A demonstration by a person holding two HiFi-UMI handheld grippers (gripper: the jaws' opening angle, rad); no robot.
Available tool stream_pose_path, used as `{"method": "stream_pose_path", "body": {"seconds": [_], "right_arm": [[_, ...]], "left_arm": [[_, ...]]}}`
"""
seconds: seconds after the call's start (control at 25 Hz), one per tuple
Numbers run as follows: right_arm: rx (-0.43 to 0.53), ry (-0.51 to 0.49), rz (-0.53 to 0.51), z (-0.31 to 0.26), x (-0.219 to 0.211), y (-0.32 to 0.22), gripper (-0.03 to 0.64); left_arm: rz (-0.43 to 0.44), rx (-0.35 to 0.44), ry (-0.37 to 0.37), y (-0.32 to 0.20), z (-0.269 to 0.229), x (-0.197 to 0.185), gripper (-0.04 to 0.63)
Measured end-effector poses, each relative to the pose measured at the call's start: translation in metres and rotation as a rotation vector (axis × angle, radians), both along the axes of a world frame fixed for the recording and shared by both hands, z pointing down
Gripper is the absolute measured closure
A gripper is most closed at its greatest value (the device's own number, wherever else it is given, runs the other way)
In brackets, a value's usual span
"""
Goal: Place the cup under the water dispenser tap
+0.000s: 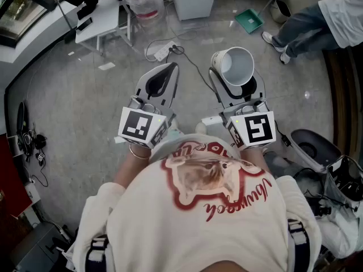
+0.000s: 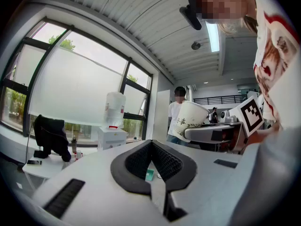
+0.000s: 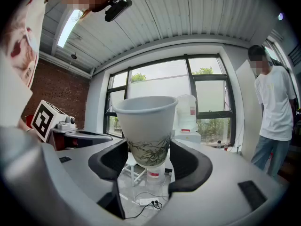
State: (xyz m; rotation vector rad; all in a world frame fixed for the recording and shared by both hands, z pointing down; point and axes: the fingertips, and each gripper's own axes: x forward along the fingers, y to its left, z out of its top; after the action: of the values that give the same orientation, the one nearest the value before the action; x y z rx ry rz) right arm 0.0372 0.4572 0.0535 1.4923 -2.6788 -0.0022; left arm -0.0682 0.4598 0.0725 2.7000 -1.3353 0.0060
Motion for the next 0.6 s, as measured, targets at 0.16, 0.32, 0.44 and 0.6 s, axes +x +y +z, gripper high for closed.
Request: {"method": "stream_pose_path", "body": {"seconds": [0.16,0.32,0.44,0.6], "right_arm": [[-0.019,-0.017,0.003,-0.003,0.004,0.000,0.325],[-0.015,0.003,-0.003,-0.003,0.002,-0.002,0.325],[-0.022,-0.001,0.003,-0.013,0.003,-0.005,0.325],[-0.023,-0.024,0.030,-0.024,0.011,-0.007,0.325]], "left_arm": [[0.012,-0.051,-0.031,0.005,0.003,0.003,0.575],[0.008,-0.053,-0.027,0.002,0.002,0.005,0.575],[0.015,-0.005,0.002,-0.003,-0.016,0.008,0.575],[0.016,-0.051,-0.040,-0.001,-0.016,0.008,0.575]]}}
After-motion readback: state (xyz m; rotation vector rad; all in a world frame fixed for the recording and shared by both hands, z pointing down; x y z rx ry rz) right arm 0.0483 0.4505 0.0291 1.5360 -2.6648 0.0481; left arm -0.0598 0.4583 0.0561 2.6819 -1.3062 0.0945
